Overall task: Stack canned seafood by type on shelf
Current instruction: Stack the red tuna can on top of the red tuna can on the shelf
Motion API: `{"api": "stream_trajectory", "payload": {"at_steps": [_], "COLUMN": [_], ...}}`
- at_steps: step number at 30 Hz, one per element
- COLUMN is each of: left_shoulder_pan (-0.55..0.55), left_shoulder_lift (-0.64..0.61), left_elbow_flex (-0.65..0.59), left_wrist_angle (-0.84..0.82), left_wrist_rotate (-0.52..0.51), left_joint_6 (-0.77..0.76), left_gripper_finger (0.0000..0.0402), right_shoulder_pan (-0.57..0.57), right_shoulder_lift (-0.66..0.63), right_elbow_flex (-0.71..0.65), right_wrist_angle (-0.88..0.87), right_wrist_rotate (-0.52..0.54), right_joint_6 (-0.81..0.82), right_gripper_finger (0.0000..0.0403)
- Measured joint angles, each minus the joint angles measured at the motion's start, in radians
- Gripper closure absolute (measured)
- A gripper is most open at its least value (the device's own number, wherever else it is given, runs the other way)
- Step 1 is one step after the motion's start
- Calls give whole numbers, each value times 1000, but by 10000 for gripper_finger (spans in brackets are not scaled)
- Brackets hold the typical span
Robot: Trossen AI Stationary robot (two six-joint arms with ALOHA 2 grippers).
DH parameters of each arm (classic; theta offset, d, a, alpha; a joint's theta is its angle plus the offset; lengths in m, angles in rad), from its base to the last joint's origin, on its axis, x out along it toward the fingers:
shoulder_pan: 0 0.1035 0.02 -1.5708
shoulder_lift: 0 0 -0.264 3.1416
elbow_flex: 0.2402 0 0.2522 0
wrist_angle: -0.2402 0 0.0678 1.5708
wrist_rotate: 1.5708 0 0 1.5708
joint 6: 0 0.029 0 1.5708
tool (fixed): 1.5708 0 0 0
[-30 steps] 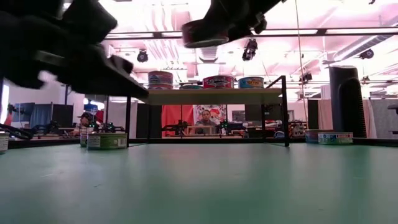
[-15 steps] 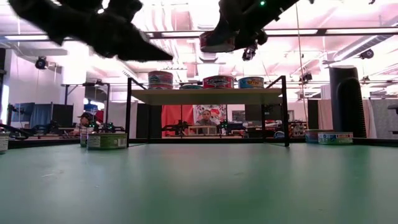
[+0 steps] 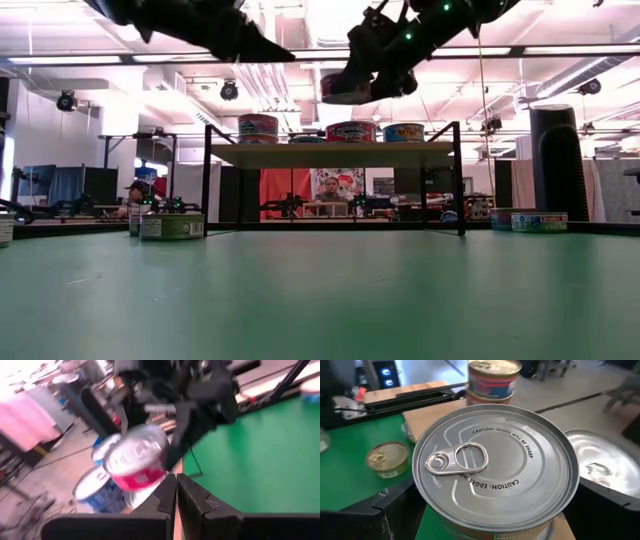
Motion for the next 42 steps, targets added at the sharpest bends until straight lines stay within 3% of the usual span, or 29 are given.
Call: {"api": "stream_trajectory", "payload": {"at_steps": [3,6,24,32,42], "left_shoulder_pan": [76,131,164,164,164], "left_shoulder_lift": [23,57,277,357,392], "left_elbow_flex": [39,65,264,395,393], "left_wrist_angle": [3,33,48,-79,-99], "left_wrist_rotate": [141,198,217,223,241], "left_joint_6": [-16,-50,-8,-8,-9], "left_gripper_finger": [401,401,401,401,401], "right_shoulder_pan": [-25,-40,-63,-63,-63], "right_shoulder_lift": [4,5,7,43,59], "right_elbow_flex": [-2,-2,-87,-88,-87], "right_wrist_angle": [3,-6,53,72,77], "right_wrist_rotate": [-62,-69,-60,-66,-65], "right_joint_6": [42,55,93,98,104], "right_gripper_finger": [25,25,25,25,25]}}
